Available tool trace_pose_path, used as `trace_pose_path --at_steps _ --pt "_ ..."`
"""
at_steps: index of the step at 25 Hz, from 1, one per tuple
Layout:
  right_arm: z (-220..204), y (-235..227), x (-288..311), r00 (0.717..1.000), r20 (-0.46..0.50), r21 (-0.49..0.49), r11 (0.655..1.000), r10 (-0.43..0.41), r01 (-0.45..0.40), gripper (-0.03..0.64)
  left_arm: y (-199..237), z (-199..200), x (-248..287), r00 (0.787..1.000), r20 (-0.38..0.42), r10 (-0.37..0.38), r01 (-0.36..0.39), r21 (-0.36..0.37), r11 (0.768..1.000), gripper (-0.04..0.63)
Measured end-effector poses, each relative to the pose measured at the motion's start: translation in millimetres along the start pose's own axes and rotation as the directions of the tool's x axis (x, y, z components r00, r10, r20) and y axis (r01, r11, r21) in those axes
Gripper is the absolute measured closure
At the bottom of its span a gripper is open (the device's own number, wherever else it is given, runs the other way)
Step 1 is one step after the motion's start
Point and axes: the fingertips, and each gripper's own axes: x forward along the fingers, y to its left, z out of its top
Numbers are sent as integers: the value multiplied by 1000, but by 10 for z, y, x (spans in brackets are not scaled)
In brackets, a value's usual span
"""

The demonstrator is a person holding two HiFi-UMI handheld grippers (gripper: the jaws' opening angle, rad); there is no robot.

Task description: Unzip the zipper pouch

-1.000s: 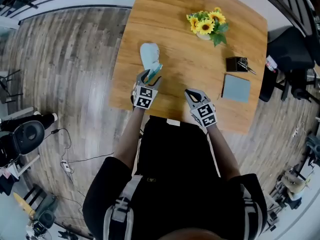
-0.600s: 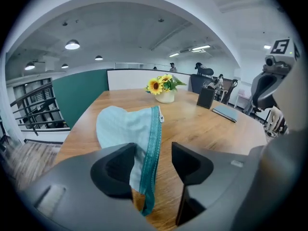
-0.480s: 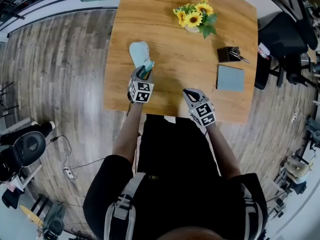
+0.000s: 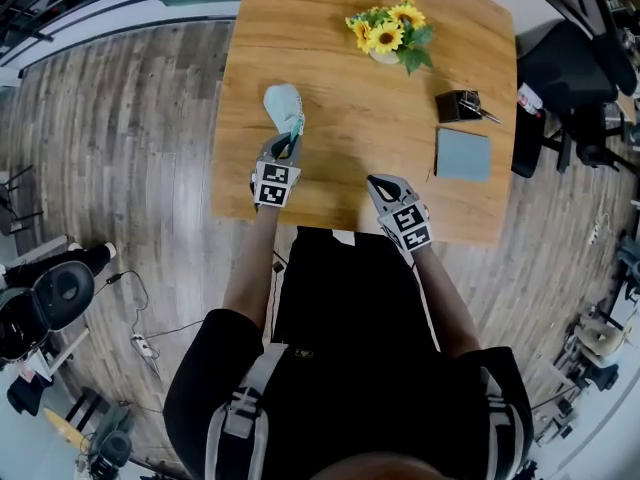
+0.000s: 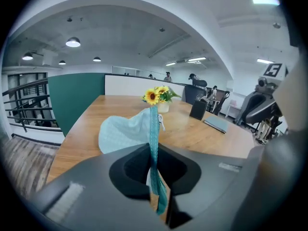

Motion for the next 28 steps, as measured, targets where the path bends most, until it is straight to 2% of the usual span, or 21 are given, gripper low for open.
trace_pose_path --at_steps 5,10,15,20,24,28 --pt "62 10 85 999 31 -6 1000 21 -21 614 -125 193 -210 996 20 -81 80 56 995 574" --pt "195 106 131 997 47 -46 997 69 -66 614 -195 254 -439 991 6 -132 131 52 990 574" --pt "243 131 141 991 50 -90 989 122 -117 614 -441 292 -588 974 -55 -218 223 109 969 574" --pt "273 140 132 983 52 -135 977 174 -165 612 -648 307 -713 967 -115 -226 243 156 957 574" --pt "314 175 90 975 65 -165 966 212 -199 612 -895 307 -832 947 -169 -273 303 189 934 574" --pt "270 152 18 969 60 -200 954 240 -224 606 -1137 309 -884 928 -192 -319 354 190 916 574"
